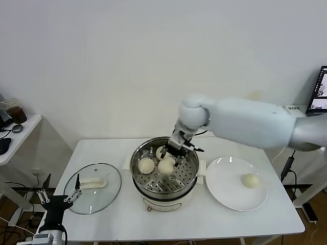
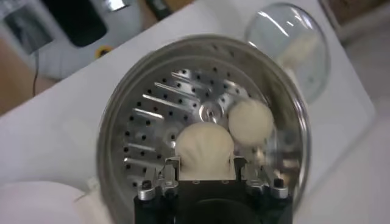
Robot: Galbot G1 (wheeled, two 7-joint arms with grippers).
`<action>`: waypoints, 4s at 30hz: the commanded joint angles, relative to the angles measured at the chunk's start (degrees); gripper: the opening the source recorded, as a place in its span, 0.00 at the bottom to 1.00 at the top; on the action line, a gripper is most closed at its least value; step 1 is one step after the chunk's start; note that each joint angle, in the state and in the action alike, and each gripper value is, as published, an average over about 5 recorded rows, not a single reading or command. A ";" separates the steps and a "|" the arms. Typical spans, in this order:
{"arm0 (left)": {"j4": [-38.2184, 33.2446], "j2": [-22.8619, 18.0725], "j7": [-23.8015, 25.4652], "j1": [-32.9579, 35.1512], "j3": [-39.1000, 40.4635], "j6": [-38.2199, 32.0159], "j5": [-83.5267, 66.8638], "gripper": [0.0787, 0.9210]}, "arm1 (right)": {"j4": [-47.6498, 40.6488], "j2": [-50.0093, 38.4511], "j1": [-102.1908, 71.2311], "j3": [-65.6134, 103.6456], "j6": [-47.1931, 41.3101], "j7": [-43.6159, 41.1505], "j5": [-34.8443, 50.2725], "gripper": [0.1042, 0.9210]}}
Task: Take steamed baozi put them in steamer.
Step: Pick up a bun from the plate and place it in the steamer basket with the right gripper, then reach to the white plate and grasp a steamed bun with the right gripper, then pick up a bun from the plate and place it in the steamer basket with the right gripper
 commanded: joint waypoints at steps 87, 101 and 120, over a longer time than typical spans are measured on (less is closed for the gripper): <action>2.71 1.28 0.23 -1.21 0.77 -0.03 1.75 0.88 | -20.76 -25.02 -47.32 47.83 -18.97 -1.41 -29.43 0.80; 2.46 1.80 0.24 -1.47 0.65 -0.03 1.43 0.88 | -9.12 -32.95 -34.00 35.52 -25.06 -2.88 -16.92 0.51; 3.49 2.45 0.22 -3.37 2.52 -0.12 1.07 0.88 | 15.43 -16.24 16.89 -4.61 -50.57 10.76 28.29 0.55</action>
